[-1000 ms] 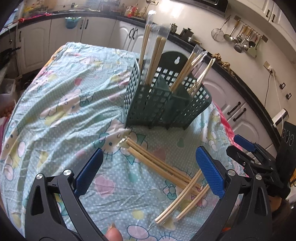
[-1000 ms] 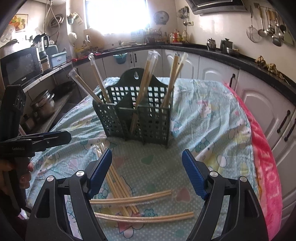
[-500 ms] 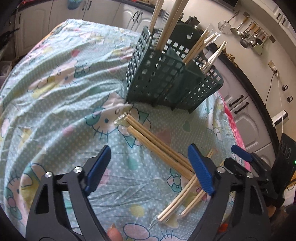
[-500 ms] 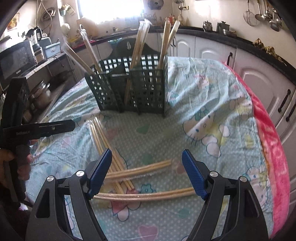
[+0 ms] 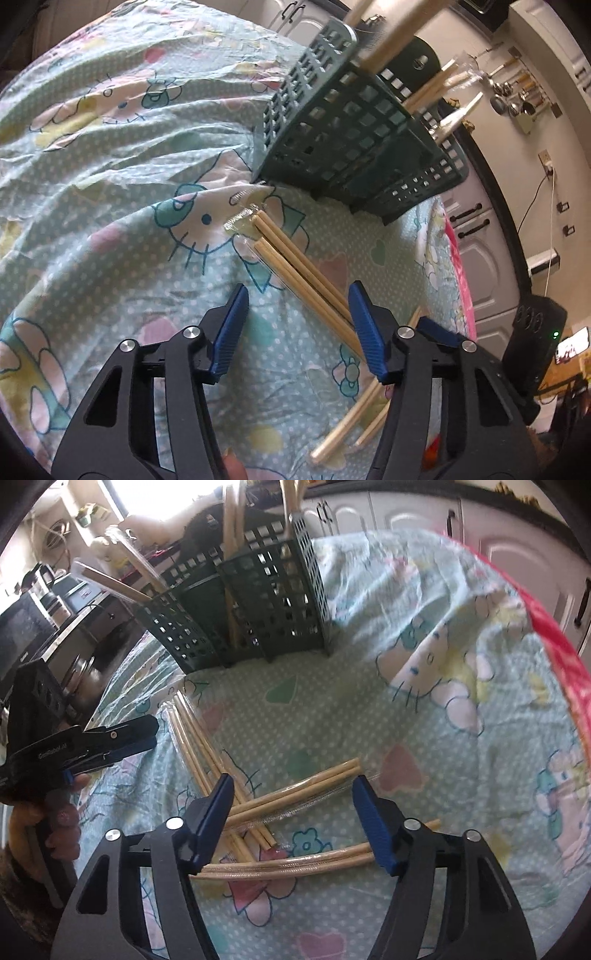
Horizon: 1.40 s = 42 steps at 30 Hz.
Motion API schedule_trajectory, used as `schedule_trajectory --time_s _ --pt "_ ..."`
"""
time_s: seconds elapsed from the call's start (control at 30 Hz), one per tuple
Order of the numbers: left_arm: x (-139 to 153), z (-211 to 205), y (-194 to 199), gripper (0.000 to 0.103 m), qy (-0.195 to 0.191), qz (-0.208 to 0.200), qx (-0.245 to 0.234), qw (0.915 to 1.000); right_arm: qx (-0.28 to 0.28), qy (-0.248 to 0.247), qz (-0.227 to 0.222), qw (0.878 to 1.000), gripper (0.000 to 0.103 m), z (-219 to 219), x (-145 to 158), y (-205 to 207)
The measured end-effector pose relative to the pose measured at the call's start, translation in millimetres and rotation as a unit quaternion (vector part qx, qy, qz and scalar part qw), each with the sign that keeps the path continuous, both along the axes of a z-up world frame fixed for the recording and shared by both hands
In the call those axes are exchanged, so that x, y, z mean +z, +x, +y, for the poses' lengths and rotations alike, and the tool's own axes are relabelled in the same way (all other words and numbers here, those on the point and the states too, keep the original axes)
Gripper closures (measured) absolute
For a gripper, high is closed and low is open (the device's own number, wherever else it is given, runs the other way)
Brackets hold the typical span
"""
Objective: Organize utensils
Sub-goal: 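Close the left gripper on a chopstick while the right gripper grasps another, then lift both held chopsticks upright and carry them toward the caddy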
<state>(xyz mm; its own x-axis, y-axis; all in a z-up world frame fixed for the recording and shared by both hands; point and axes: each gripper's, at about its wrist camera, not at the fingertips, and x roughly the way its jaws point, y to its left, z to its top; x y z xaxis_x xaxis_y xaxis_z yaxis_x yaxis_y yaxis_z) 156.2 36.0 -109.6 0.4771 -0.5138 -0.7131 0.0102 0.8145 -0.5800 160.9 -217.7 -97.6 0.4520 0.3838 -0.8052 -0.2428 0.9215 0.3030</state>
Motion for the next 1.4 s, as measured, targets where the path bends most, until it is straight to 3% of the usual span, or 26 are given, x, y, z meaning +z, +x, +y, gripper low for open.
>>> schedule_trajectory --time_s 0.37,0.5,0.67,1.13,1.4 --pt "-10.7 13.6 15.1 0.072 -0.027 0.011 0.028 0.9992 -0.036 0.038 0.032 0.998 0.05 -1.1 -9.1 23.9" --pt "-15.0 21.7 16.3 0.083 -0.034 0.012 0.039 0.9986 -0.045 0.039 0.036 0.998 0.059 -3.0 -10.0 30.5" --pt "-18.5 35.4 19.2 0.09 -0.049 0.017 0.048 0.9975 -0.056 0.045 0.043 0.996 0.071 -6.9 -10.7 39.3" --pt "-17.1 44.7 22.6 0.1 -0.057 0.015 0.053 0.9969 -0.065 0.046 0.042 0.996 0.085 -12.9 -9.0 52.0" --pt "8.5 70.5 12.4 0.101 -0.048 -0.019 0.081 0.9954 -0.051 0.046 0.031 0.997 0.089 -1.3 -2.0 60.1"
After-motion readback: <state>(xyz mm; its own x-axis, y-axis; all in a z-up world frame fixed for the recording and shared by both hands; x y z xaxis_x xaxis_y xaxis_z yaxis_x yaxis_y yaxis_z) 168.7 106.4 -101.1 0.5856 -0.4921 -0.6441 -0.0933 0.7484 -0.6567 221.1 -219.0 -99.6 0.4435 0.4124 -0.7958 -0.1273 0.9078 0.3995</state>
